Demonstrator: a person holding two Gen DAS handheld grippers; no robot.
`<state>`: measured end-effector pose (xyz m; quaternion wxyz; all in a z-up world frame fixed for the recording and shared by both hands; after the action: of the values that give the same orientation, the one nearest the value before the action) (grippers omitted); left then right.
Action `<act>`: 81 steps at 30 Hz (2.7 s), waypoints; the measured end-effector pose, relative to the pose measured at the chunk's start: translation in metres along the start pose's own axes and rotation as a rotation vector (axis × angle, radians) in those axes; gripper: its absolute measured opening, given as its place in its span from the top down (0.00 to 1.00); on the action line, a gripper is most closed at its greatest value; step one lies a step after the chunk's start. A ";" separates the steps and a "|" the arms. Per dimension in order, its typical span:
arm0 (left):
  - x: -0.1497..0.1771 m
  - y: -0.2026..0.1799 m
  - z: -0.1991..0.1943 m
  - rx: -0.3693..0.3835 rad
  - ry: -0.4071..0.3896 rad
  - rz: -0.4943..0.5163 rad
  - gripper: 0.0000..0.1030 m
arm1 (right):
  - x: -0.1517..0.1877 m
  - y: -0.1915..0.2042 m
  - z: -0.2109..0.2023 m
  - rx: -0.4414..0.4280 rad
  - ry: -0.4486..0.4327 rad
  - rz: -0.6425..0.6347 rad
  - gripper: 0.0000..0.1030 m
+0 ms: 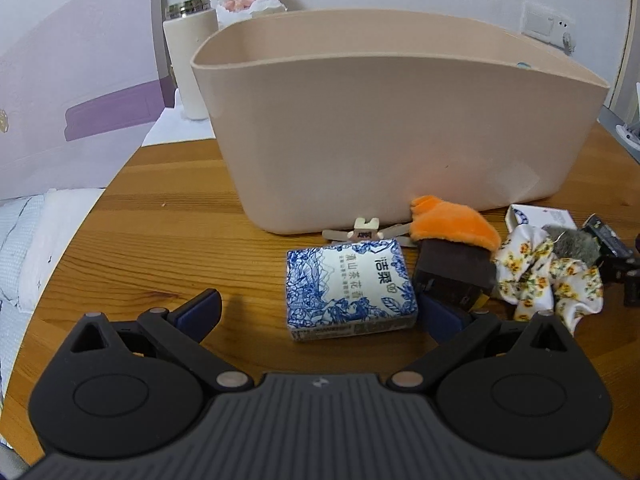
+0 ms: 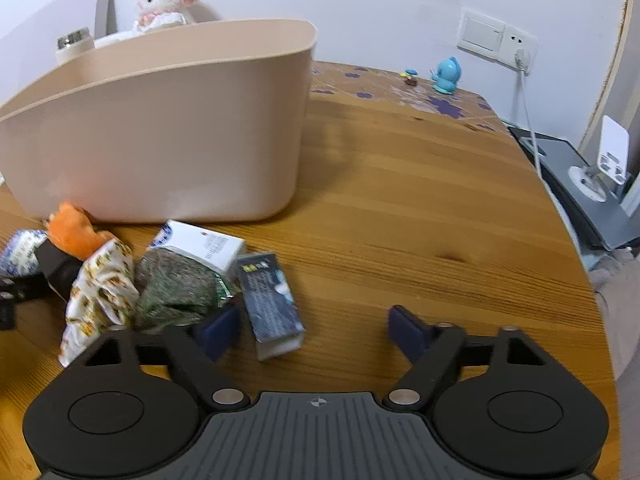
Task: Organize objects
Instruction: 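Grasp the blue-and-white box with the left gripper while the right grasps the dark card box, then lift both boxes over the basket and open both grippers to drop them, then grasp the black small box with the left gripper while the right grasps the green bag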
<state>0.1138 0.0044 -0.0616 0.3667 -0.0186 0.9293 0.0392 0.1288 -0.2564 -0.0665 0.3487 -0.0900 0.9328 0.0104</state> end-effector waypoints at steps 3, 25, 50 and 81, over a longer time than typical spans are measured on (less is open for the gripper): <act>0.001 0.005 0.000 0.062 -0.003 -0.029 0.18 | 0.001 0.003 -0.003 -0.023 -0.018 0.005 0.63; -0.057 0.018 -0.105 0.150 -0.243 -0.016 0.37 | -0.058 0.005 -0.110 -0.070 -0.313 0.006 0.80; -0.124 -0.013 0.015 0.068 -0.073 -0.008 0.34 | -0.125 0.060 -0.005 -0.085 -0.123 -0.059 0.60; -0.034 -0.010 -0.054 0.152 -0.053 0.072 0.04 | -0.027 0.024 -0.064 -0.034 -0.047 -0.065 0.00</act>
<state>0.1024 -0.0104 0.0008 0.3899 0.0436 0.9196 -0.0180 0.1035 -0.2340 -0.0016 0.3690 -0.1261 0.9207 0.0171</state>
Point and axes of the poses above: each gripper's, at about its wrist camera, not at the fingertips, and z roughly the way its jaws point, y to its left, x to its underside, the point moved 2 cm from there along z, roughly the way its jaws point, and after that the axes turned 1 degree about -z, right-handed, at the moved point
